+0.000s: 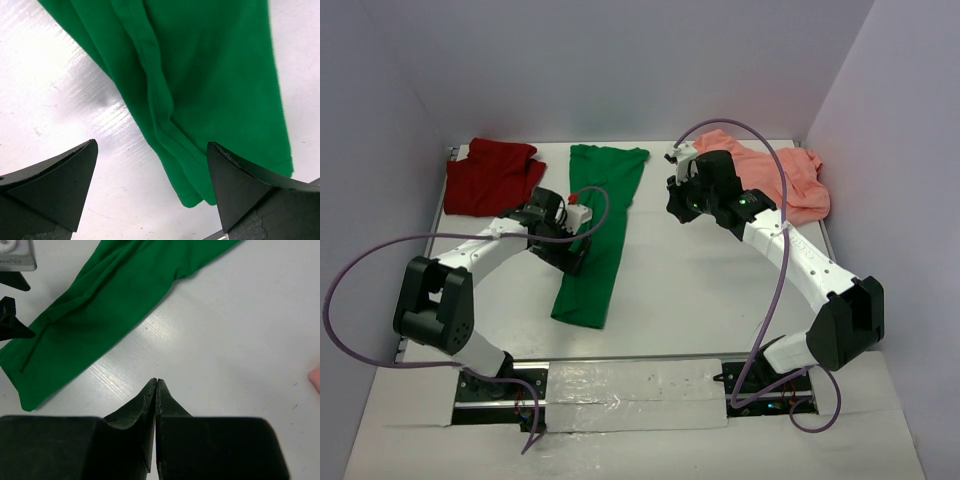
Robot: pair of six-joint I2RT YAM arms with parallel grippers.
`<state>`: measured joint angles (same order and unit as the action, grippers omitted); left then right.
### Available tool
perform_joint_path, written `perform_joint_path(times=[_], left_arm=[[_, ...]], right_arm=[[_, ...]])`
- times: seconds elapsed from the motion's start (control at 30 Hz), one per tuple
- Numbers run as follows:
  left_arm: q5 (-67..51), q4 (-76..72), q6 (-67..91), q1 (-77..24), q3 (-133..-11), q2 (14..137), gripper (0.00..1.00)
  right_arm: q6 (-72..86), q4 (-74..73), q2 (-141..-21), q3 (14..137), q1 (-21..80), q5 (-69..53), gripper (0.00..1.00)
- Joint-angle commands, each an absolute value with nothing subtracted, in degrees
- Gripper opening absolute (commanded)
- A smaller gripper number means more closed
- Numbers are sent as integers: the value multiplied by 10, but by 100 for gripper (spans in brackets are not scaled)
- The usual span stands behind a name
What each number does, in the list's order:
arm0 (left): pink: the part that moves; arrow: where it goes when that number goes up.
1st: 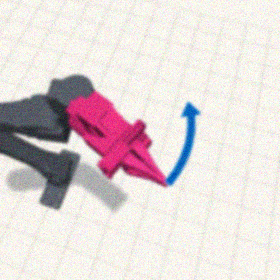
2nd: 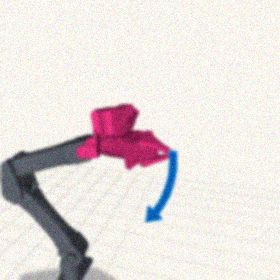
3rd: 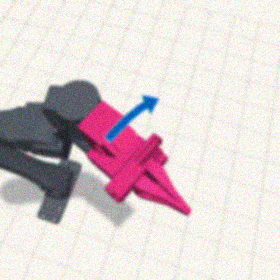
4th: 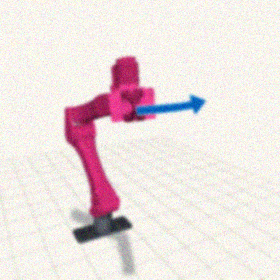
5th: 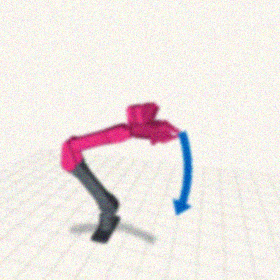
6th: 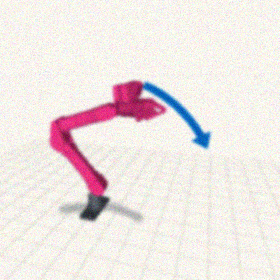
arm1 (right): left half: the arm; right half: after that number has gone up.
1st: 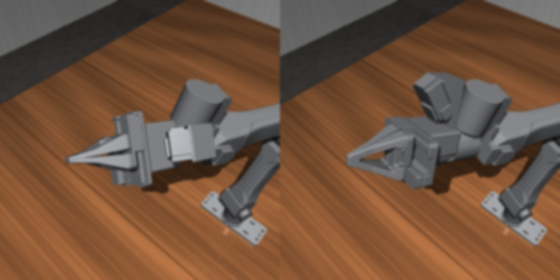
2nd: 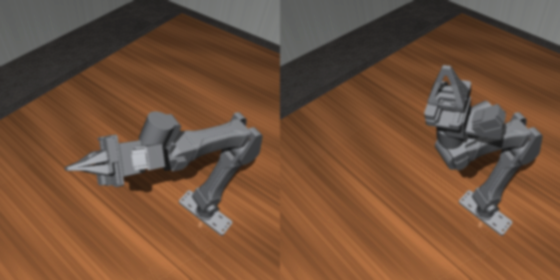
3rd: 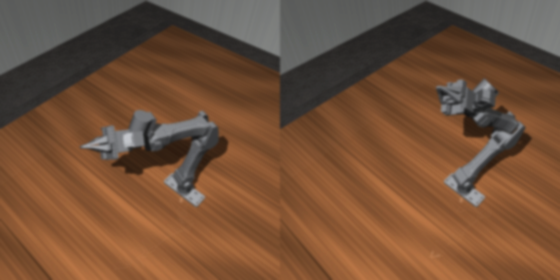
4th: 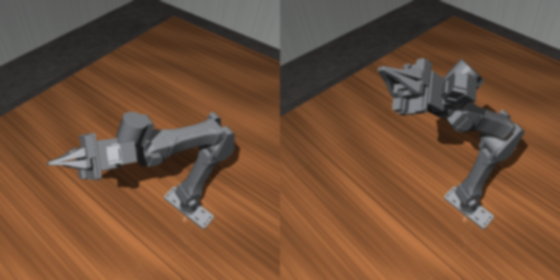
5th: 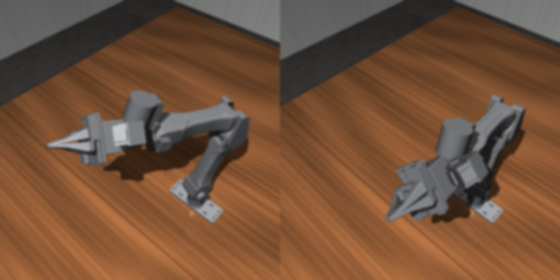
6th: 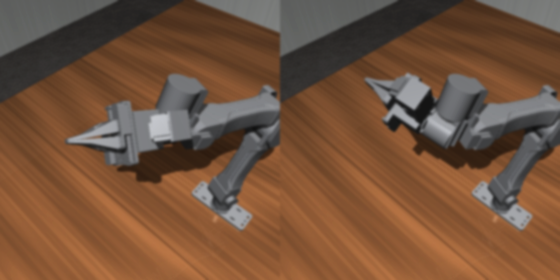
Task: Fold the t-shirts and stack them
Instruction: Fold the tshirt
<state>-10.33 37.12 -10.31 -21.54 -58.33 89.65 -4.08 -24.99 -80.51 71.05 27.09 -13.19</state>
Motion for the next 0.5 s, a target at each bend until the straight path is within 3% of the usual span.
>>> perform_joint_path(times=[0.0, 0.3, 0.47], left_arm=[[-144, 374, -110, -213, -614, 862, 99], [-230, 405, -129, -237, -643, 871, 99], [-253, 382, -132, -250, -614, 880, 99]], right_arm=[[-40, -247, -807, 727, 268, -138, 7], [-40, -246, -802, 727, 268, -137, 7], [-40, -245, -803, 725, 267, -134, 0]])
